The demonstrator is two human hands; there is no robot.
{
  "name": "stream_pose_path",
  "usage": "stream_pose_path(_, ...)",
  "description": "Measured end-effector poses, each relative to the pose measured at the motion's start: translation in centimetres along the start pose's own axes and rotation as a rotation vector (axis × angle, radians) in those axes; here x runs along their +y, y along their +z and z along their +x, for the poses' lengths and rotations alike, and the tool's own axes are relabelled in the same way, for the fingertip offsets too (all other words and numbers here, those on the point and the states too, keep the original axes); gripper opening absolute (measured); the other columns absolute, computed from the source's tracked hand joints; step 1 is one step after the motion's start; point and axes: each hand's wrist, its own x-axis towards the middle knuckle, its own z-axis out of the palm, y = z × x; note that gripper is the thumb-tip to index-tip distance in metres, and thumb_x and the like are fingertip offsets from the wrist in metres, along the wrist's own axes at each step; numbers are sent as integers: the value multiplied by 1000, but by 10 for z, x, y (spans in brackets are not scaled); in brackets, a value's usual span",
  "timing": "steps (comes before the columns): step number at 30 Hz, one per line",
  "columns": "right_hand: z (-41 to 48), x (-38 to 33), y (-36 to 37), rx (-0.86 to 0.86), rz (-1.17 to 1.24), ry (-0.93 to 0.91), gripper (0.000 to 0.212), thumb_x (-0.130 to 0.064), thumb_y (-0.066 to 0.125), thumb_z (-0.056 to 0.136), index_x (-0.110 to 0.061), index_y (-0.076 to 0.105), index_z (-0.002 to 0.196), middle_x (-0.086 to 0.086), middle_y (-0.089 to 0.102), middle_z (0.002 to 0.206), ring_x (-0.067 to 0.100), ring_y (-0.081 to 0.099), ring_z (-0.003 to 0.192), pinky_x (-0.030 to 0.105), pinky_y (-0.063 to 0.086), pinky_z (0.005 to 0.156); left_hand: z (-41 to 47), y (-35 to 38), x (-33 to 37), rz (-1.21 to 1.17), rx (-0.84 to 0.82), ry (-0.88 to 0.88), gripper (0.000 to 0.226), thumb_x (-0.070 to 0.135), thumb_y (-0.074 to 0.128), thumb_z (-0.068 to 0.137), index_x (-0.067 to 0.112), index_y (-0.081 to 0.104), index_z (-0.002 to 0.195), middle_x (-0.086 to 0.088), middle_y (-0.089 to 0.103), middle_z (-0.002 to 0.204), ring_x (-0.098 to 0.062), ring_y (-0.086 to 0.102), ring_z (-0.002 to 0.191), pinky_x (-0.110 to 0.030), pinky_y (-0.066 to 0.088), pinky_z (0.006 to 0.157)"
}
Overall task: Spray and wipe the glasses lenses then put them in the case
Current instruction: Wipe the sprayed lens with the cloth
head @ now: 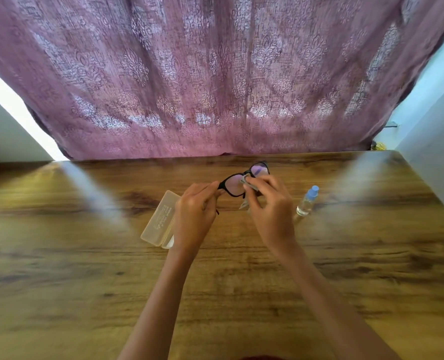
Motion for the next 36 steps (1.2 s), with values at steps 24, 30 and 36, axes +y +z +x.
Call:
stream_pose_path(24, 4, -12, 3, -125, 0, -152, 18, 5, 71, 79, 2, 73, 97, 12, 65, 87, 24, 64, 79, 33, 54, 73, 2, -6, 9, 57, 41, 1, 24, -10, 65, 78, 2, 73, 97, -8, 73, 84, -12, 59, 79, 3, 31, 78)
stream_pose_path(30, 10, -1, -3, -44, -27, -44, 17, 5, 72, 79, 3, 73, 95, 12, 65, 83, 23, 64, 74, 12, 47, 74, 1, -7, 5, 40, 71, -51, 23, -11, 67, 77, 1, 73, 96, -10, 72, 85, -12, 61, 79, 2, 35, 79)
stream_pose_path(36, -4, -13, 2, -114, -15, -140, 19, 6, 73, 78, 2, 73, 96, 11, 65, 84, 21, 62, 75, 27, 52, 71, 2, -3, 3, 40, 52, 7, 23, -9, 67, 79, 3, 72, 98, -9, 73, 86, -11, 60, 83, -1, 35, 81)
